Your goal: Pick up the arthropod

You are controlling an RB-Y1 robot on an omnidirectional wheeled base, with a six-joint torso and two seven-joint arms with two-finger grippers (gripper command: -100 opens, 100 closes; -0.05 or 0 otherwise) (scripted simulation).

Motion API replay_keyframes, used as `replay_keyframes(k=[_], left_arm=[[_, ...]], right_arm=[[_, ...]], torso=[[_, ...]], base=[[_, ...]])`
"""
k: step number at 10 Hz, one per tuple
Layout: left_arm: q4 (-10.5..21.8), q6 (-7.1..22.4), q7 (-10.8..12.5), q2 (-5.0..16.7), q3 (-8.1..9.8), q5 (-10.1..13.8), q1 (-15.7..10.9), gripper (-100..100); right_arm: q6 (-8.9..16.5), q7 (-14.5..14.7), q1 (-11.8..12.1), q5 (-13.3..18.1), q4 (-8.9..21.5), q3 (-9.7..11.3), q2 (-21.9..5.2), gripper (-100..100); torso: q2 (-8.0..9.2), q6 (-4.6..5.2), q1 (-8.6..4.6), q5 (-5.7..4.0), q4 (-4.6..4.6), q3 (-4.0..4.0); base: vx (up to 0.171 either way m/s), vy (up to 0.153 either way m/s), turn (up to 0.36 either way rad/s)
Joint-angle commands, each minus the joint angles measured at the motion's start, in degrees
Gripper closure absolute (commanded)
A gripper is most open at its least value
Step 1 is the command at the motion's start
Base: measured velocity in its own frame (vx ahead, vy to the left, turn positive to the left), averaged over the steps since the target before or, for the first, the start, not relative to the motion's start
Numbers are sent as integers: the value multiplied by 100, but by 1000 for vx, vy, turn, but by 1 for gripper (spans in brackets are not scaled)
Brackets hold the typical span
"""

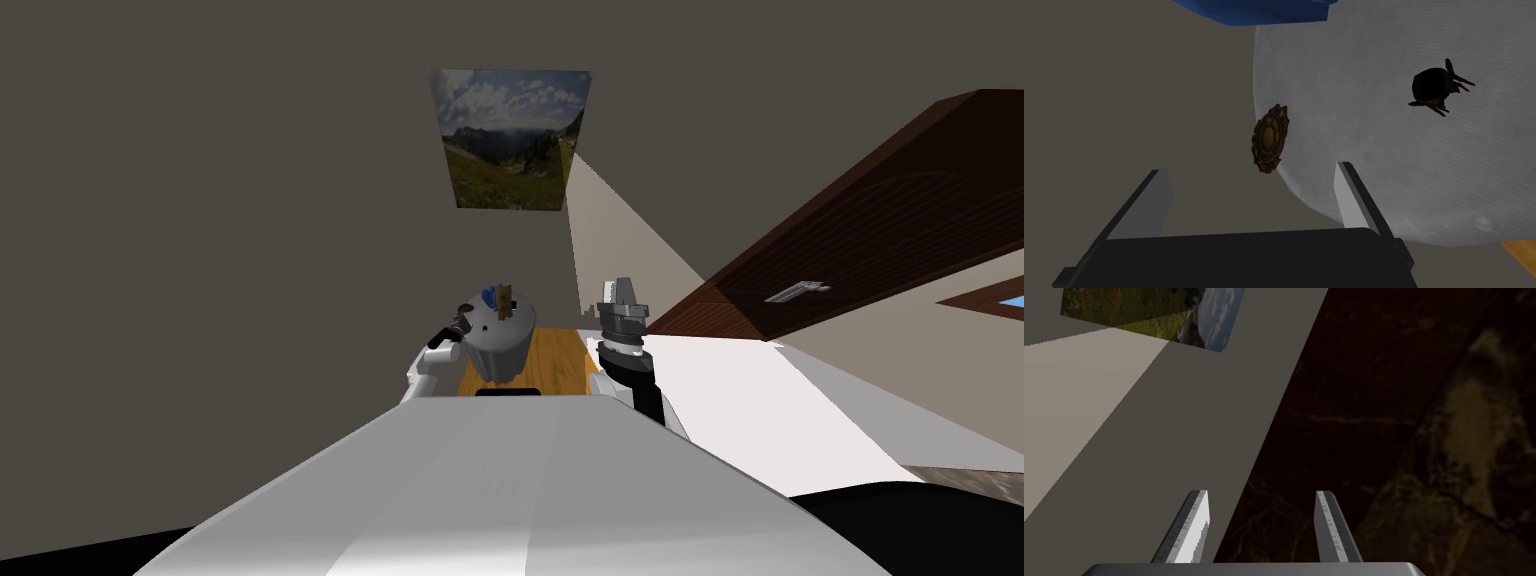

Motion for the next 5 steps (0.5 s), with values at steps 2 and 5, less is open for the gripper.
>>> replay_keyframes(k=[2, 5], left_arm=[[288, 323, 169, -2, 23, 84, -157, -100], [704, 674, 368, -12, 53, 183, -386, -100]], right_arm=[[0, 0, 0, 0, 0, 0, 0, 0], [0, 0, 0, 0, 0, 0, 0, 0]], torso=[[-2, 0, 0, 0, -1, -1], [-1, -1, -2, -1, 0, 0]], base=[[29, -12, -19], [27, -13, -17]])
